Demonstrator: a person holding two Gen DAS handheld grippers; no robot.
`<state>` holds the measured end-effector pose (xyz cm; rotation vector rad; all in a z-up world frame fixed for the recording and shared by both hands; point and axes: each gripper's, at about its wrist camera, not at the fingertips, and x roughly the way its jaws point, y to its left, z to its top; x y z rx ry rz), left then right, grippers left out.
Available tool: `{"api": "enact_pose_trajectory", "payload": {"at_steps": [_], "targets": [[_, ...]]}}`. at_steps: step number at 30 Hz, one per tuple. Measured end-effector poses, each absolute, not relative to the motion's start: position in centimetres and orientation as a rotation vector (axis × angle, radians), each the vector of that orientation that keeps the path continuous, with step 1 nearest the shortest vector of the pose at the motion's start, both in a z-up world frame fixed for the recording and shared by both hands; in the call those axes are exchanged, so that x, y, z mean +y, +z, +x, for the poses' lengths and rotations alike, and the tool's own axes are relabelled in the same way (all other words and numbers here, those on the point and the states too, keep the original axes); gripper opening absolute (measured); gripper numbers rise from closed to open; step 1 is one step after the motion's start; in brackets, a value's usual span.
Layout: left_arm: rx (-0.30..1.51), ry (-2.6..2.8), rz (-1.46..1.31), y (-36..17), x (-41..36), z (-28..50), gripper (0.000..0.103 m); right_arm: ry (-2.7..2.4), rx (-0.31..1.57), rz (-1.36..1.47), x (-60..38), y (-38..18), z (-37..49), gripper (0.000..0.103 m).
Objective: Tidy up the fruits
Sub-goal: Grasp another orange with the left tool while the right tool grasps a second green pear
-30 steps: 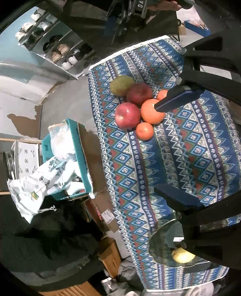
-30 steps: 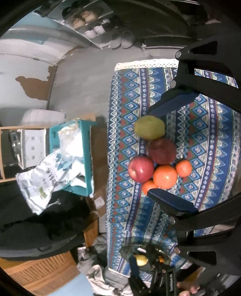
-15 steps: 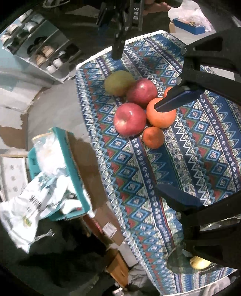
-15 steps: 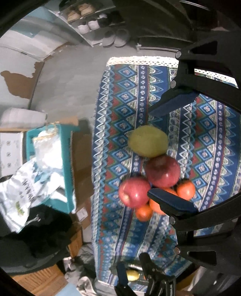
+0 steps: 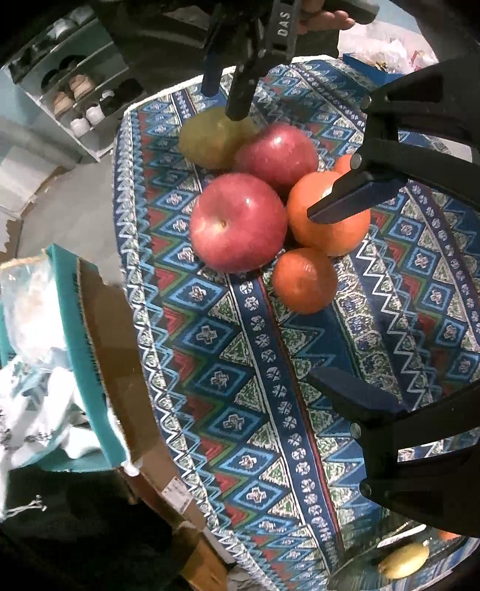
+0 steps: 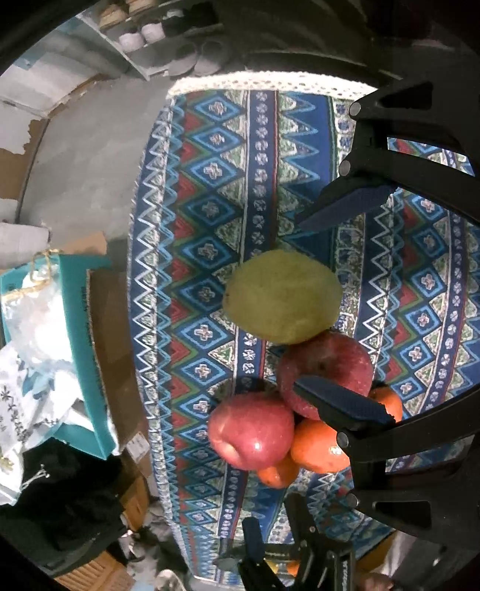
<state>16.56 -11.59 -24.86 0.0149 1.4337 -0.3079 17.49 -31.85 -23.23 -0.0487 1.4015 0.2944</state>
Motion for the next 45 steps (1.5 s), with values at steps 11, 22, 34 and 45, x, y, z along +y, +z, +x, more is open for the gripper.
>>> {"api": "enact_pose_trajectory", "payload": {"at_steps": [11, 22, 34, 45], "targets": [[1.49, -0.311, -0.061, -28.4, -11.1, 17.6, 0.081, 0.289, 1.432, -0.036, -31.4, -25.5, 18.8, 0.081], [1.48, -0.36, -0.128, -29.3, -11.3, 18.0, 0.074, 0.231, 1.473, 0.04, -32.2, -28.2, 20.2, 0.081], [1.449, -0.403, -0.162, -28.7, -11.0, 17.1, 0.048, 0.211, 1.452, 0.047, -31.1, -28.5, 19.4, 0.068], [1.371, -0.342, -0.109, -25.9, -8.9, 16.0, 0.047, 0.209, 1.356, 0.039, -31.3, -25.4, 18.2, 0.068]]}}
